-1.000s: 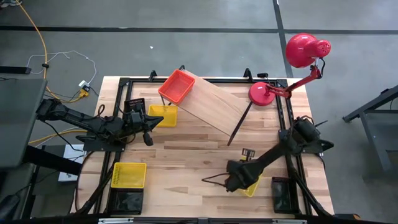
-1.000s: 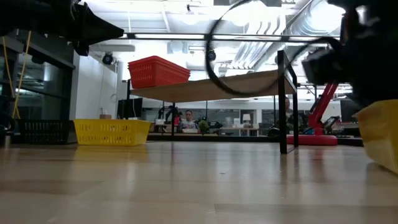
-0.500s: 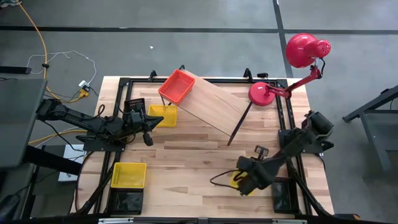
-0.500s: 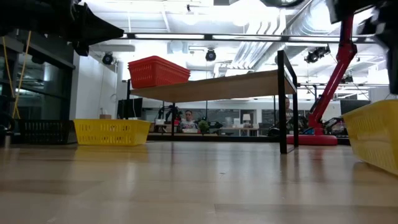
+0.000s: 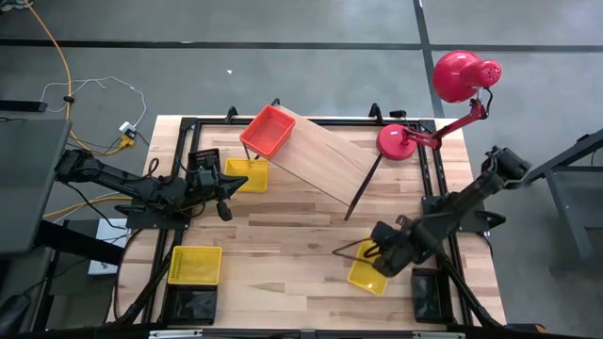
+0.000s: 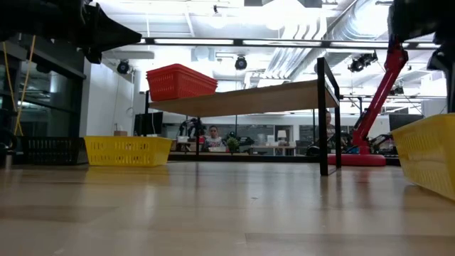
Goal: Stack baskets on shelf by color
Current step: Put the bottom right yellow bin on the shelf
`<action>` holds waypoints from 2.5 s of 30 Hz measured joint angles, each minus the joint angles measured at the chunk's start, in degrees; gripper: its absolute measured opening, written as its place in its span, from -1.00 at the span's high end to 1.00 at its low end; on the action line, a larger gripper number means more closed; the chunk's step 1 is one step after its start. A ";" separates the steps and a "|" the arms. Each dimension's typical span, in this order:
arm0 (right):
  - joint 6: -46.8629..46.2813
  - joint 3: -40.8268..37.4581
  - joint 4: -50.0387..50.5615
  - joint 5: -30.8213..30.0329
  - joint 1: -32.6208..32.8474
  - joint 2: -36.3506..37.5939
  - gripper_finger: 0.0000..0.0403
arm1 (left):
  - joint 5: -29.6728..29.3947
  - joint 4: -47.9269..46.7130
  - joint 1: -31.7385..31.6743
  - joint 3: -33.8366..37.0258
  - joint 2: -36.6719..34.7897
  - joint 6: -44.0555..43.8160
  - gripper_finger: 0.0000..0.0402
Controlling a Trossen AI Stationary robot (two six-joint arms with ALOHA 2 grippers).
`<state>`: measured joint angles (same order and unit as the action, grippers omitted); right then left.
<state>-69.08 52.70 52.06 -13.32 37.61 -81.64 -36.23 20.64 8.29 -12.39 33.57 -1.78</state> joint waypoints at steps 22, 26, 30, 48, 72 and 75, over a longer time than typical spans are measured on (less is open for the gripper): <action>8.34 -3.10 -1.69 5.89 -5.01 -2.49 0.06 | 0.01 0.01 -0.01 0.01 0.01 -0.57 1.00; 9.15 -3.10 -1.60 6.32 -5.01 -3.27 0.14 | 0.02 0.00 0.00 -0.01 0.01 -0.57 1.00; 9.16 -3.10 -1.58 6.30 -5.01 -3.96 0.25 | 0.02 0.00 0.00 0.01 0.00 -0.57 1.00; 8.09 -3.10 -1.98 6.51 -4.98 -3.99 0.38 | 2.56 0.00 -0.02 0.00 0.01 -0.59 1.00; 15.60 8.81 -7.05 9.27 -5.08 1.42 0.99 | 2.58 0.17 0.00 0.00 0.00 -0.58 1.00; 23.25 14.59 -12.28 6.17 -6.42 1.50 0.99 | 2.58 0.20 0.00 0.01 0.01 -0.57 1.00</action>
<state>-45.83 67.29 39.78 -7.15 31.18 -80.14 -33.65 20.84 8.29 -12.38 33.58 -2.35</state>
